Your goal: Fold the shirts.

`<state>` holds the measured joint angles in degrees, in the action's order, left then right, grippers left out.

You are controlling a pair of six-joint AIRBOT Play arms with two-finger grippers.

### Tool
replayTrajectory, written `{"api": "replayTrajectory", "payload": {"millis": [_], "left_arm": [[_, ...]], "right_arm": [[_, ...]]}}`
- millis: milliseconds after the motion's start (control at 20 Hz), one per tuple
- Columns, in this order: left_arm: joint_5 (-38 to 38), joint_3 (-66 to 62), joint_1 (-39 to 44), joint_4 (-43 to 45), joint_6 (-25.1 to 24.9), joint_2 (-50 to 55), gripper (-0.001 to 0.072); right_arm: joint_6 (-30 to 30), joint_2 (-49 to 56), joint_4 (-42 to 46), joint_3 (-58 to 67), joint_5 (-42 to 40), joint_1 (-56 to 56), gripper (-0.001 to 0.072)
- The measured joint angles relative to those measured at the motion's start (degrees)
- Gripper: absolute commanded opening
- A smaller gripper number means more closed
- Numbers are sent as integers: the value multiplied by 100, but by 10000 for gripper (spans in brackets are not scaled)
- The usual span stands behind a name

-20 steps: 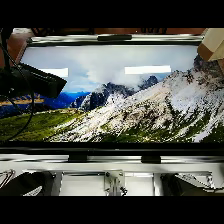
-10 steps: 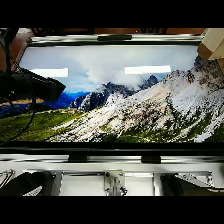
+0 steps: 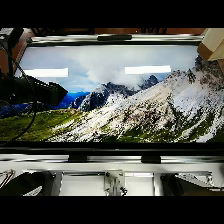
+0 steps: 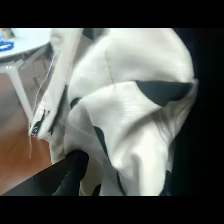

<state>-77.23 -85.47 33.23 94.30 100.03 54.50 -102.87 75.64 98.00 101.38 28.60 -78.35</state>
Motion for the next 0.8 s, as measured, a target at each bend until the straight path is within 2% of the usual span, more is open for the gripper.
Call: {"api": "replayTrajectory", "payload": {"millis": [200,550,750,800], "left_arm": [[-15,-2,0,-164,116,0,699],[-186,9,0,-284,116,0,698],[-409,9,0,-313,-83,0,698],[-446,9,0,-313,-114,0,698]], "right_arm": [[11,-374,-44,0,267,0,514],[83,-1211,-79,0,1676,0,514],[136,-1519,-109,0,2009,0,515],[138,-1563,-127,0,2057,0,671]]}}
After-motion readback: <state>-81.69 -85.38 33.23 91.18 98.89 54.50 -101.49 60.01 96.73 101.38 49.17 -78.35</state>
